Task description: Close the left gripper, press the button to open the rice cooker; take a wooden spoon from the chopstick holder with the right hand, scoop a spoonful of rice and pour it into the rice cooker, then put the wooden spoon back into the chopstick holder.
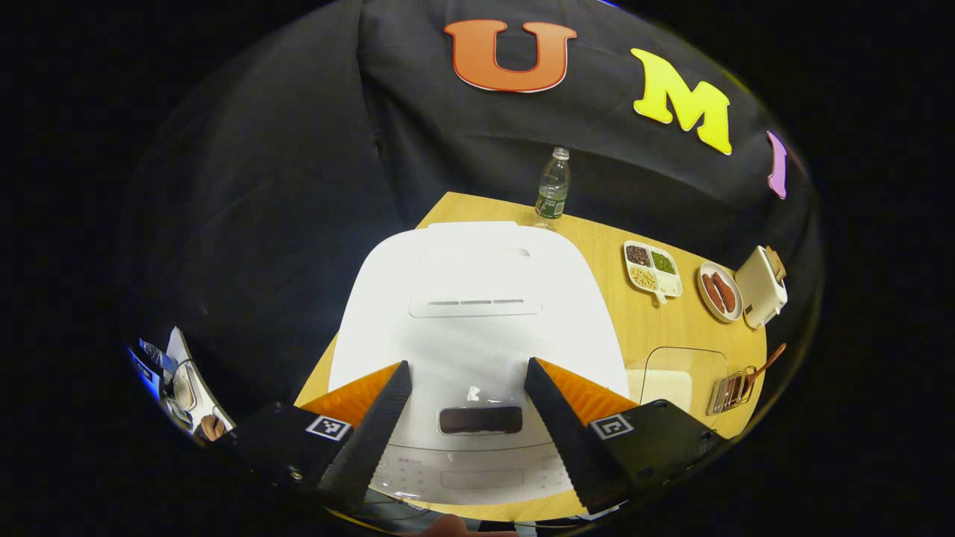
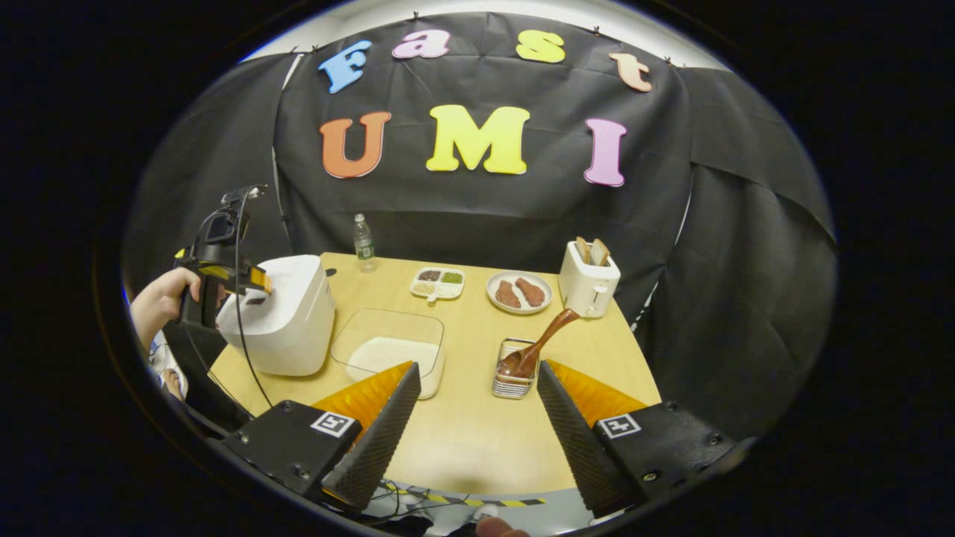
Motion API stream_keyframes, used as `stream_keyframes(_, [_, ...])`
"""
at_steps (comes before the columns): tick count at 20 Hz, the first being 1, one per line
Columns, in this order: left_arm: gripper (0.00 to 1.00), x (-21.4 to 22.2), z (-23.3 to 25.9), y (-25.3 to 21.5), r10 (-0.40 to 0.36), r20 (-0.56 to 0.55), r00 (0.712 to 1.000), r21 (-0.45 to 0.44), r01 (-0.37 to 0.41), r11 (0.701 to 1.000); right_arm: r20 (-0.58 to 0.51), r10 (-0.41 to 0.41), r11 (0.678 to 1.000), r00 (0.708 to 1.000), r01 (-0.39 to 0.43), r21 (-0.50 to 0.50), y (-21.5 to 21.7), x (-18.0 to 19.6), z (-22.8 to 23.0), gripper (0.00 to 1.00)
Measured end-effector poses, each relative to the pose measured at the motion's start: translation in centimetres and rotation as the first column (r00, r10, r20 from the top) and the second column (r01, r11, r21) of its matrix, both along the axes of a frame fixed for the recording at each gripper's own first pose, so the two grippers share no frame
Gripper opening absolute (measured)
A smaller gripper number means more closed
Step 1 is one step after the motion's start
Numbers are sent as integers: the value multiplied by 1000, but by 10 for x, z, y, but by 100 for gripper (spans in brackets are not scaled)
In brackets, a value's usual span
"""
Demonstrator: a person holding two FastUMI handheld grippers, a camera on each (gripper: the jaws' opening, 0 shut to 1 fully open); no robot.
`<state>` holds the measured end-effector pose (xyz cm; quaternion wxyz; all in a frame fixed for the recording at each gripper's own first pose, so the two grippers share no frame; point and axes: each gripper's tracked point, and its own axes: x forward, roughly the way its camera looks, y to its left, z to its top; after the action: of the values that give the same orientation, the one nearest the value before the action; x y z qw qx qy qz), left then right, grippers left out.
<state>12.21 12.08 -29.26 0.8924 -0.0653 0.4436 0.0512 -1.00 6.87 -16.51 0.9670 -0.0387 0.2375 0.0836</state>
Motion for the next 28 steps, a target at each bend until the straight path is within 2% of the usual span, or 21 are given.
stream_keyframes(2, [99,3,3,1,14,10,1000,-5,-14,1000,10,3,1000,1000,-2,-4,-1,1,4,100])
stream_keyframes(4, [96,8,7,15,25,53,998,62,-28,998,16,-2,1000,1000,2,-9,-3,1,5,100])
stream_keyframes(7, [95,12,18,16,18,84,996,89,-25,996,15,-16,1000,1000,16,-8,-9,2,3,100])
stream_keyframes(9, [96,18,32,19,19,148,989,98,-34,995,27,-24,1000,999,24,-7,-12,3,6,100])
stream_keyframes(11, [96,25,58,20,14,246,969,121,-45,992,54,-30,999,998,31,-9,-14,6,11,100])
stream_keyframes(13, [96,22,101,21,-7,377,926,163,-60,985,87,-39,999,995,39,0,-14,10,20,100])
stream_keyframes(16, [95,6,165,13,-52,543,838,217,-80,973,178,-66,997,982,60,41,-13,17,50,100])
stream_keyframes(19, [96,-24,226,-10,-82,668,739,206,-78,976,272,-89,995,958,76,59,-15,21,84,100])
stream_keyframes(22, [95,-62,267,-30,-113,736,667,203,-59,977,350,-123,991,929,94,98,-17,19,118,100])
stream_keyframes(24, [95,-86,286,-45,-145,760,633,209,-27,978,379,-128,990,917,96,103,-18,17,129,100])
stream_keyframes(25, [95,-96,289,-52,-157,763,627,208,-9,978,394,-129,990,910,97,101,-20,16,135,100])
stream_keyframes(28, [95,-122,293,-72,-136,763,632,141,41,989,427,-137,989,894,99,110,-21,11,148,100])
